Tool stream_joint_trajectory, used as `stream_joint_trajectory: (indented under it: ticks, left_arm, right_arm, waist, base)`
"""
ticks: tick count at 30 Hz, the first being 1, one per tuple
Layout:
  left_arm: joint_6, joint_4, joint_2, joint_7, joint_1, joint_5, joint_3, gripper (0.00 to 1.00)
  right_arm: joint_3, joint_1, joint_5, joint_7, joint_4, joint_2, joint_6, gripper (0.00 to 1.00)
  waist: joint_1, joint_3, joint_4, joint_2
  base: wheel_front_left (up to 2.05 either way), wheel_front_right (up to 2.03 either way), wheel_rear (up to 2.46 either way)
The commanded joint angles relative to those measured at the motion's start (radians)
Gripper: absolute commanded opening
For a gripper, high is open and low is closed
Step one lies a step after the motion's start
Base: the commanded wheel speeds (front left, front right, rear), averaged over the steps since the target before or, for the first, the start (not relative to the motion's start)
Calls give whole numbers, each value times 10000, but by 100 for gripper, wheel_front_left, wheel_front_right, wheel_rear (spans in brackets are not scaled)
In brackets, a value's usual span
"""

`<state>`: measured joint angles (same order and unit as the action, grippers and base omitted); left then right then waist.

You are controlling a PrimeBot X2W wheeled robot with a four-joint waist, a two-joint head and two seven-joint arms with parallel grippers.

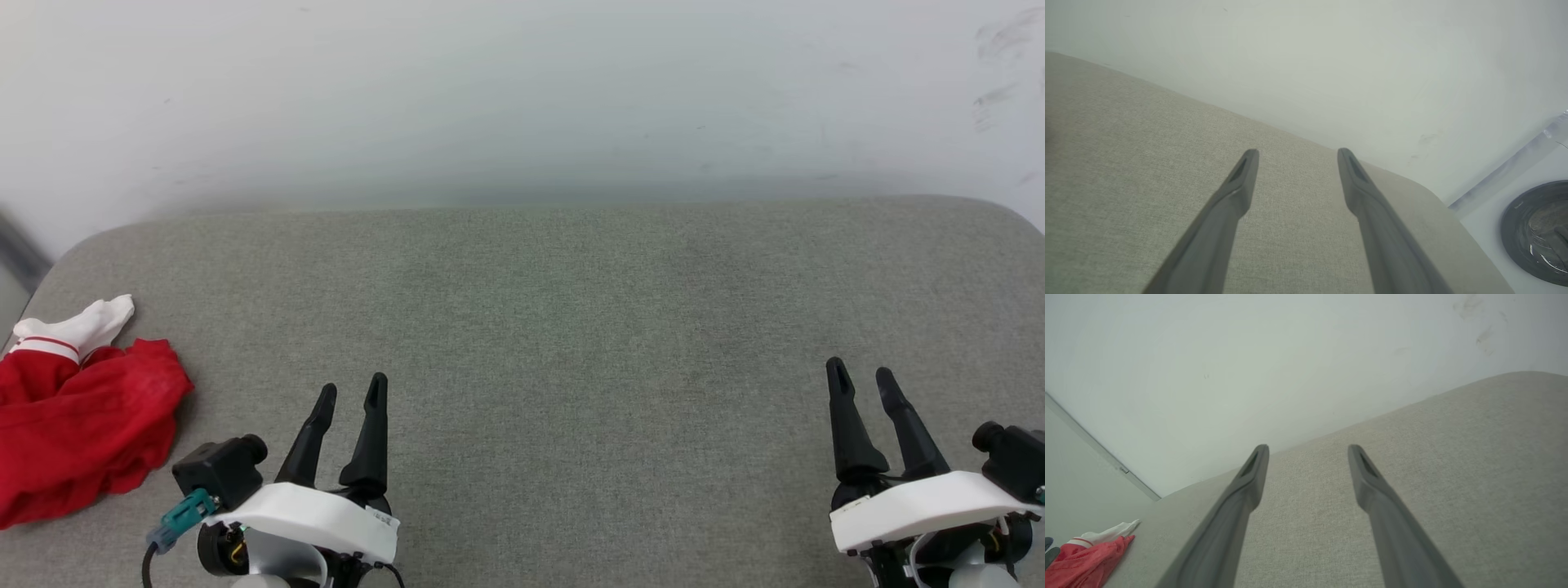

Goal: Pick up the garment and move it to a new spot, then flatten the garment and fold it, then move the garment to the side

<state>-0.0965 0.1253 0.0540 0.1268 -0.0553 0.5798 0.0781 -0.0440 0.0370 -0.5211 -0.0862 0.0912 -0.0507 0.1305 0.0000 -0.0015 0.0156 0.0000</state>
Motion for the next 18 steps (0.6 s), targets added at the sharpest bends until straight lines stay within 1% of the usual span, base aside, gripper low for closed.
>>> stream_joint_trajectory:
  ticks: [1,18]
  left_arm:
    - [38,-85,91,118,-72,-389,61,100]
    - [394,-3,335,551,-259,-2223,293,100]
  right_arm:
    - [1,23,361,1,-216,-2,3,100]
    - [82,-163,2133,100,-615,1,3,100]
  waist:
    - [0,1,6,0]
    - [0,-4,69,0]
  base:
    - [0,0,0]
    - [0,0,0]
